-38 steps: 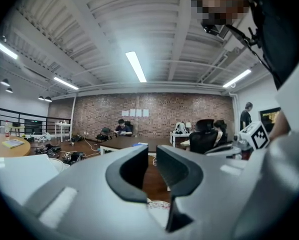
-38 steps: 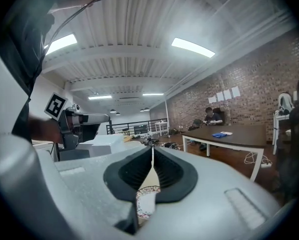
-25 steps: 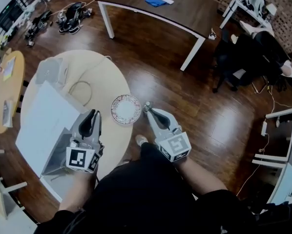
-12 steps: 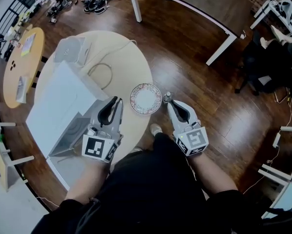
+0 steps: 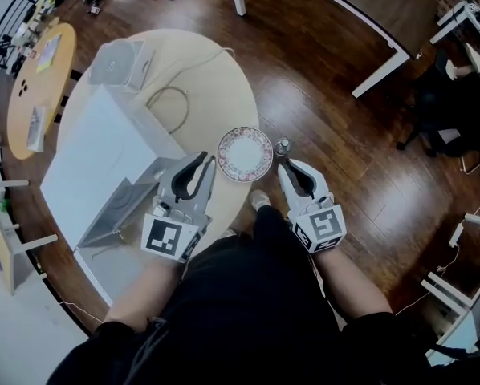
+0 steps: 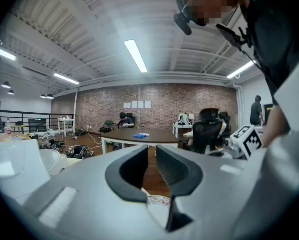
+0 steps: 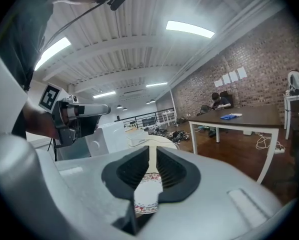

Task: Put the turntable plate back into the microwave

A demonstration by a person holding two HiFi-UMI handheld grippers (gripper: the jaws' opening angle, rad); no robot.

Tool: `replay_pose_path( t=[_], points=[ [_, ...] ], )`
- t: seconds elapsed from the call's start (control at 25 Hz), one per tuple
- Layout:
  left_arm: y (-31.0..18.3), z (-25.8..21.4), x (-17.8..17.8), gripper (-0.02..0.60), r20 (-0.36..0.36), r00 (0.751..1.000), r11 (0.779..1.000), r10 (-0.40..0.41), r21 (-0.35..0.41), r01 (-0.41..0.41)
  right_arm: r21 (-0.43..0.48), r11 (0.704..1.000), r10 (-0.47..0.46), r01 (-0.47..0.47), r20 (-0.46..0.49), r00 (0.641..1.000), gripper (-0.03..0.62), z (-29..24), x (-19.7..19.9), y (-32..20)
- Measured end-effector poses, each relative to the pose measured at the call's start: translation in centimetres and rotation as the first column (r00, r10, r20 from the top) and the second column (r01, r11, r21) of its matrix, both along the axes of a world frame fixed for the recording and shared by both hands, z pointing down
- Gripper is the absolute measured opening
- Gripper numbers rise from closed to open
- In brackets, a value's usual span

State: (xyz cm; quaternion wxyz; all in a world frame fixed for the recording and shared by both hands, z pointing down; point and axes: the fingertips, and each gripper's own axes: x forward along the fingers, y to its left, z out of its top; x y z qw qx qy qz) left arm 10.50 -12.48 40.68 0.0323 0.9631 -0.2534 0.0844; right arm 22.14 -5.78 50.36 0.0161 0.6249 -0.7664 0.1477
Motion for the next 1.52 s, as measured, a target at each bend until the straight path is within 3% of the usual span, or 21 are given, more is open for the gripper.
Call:
replay_pose_path(
  t=[0.12, 0.36, 0.76, 1.52],
  points=[
    [-0.5, 1.1, 0.2, 0.061, 0.037, 0.999, 1.000, -0.002, -0.006, 0.003, -0.025, 1.000, -0.005, 0.005, 0.015, 1.000, 0.046, 1.1, 0.1, -0.4],
    [-1.3, 1.4, 1.1, 0.061, 0.030, 1.000, 1.000, 0.004, -0.023, -0.004, -0.053, 0.999, -0.003, 0.006, 0.048, 0.999, 0.069, 2.3, 0.2, -1.5],
    [-3.8, 3.6, 1.5, 0.061, 0.086, 0.996, 0.999, -0.019, -0.039, 0.023, -0.156, 0.988, -0.003, 0.017, 0.091, 0.996, 0.077, 7.3, 0.8, -2.6],
    [-6.1, 7.0, 2.2, 0.060, 0.130, 0.991, 0.993, -0.044, -0.099, 0.057, -0.266, 0.963, -0.012, 0.043, 0.118, 0.993, 0.086, 13.2, 0.6, -3.5]
  ],
)
